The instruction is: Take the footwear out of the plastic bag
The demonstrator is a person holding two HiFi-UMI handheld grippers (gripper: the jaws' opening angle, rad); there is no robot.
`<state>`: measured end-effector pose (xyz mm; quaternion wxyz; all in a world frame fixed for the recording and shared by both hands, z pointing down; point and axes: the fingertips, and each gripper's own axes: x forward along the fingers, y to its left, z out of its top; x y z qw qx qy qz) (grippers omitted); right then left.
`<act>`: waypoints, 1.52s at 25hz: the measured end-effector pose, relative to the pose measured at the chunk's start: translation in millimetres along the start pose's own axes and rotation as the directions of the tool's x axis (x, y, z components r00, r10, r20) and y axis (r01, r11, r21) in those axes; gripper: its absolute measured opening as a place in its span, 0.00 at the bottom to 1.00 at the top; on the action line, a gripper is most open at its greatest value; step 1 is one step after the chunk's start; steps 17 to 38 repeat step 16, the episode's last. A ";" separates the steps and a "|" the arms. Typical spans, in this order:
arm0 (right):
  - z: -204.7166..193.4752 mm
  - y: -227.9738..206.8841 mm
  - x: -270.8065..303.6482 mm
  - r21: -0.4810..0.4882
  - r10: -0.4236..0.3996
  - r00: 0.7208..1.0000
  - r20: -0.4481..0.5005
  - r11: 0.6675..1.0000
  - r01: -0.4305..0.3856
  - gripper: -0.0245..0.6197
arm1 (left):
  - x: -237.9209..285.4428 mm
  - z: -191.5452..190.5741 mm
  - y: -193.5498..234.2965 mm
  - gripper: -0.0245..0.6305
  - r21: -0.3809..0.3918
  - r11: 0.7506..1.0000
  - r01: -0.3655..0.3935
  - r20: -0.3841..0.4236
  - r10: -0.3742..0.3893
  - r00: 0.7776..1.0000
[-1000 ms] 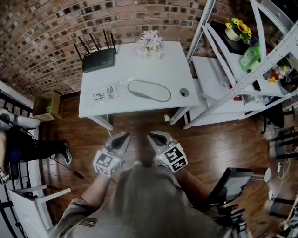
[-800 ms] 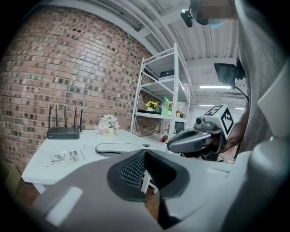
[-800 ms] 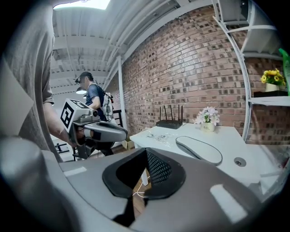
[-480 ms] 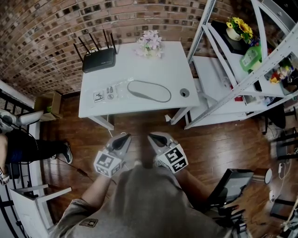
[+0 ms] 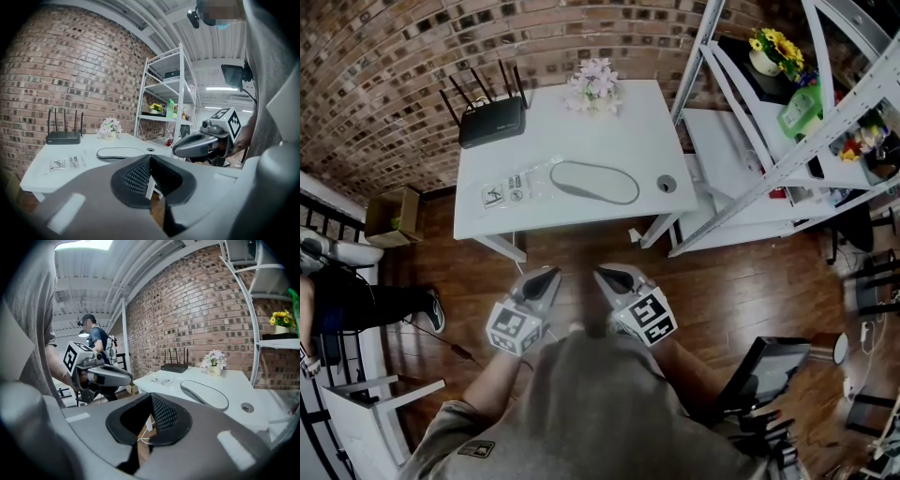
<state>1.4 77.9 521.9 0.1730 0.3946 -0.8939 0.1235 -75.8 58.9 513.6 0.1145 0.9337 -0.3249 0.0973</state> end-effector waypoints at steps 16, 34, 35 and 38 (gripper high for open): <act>-2.3 -16.3 1.8 -0.001 -0.018 1.000 0.001 1.000 0.018 0.06 | 15.2 1.4 -0.2 0.04 -0.003 1.000 0.012 -0.004 -0.012 1.000; -2.3 -16.3 1.8 -0.001 -0.018 1.000 0.001 1.000 0.018 0.06 | 15.2 1.4 -0.2 0.04 -0.003 1.000 0.012 -0.004 -0.012 1.000; -2.3 -16.3 1.8 -0.001 -0.018 1.000 0.001 1.000 0.018 0.06 | 15.2 1.4 -0.2 0.04 -0.003 1.000 0.012 -0.004 -0.012 1.000; -2.3 -16.3 1.8 -0.001 -0.018 1.000 0.001 1.000 0.018 0.06 | 15.2 1.4 -0.2 0.04 -0.003 1.000 0.012 -0.004 -0.012 1.000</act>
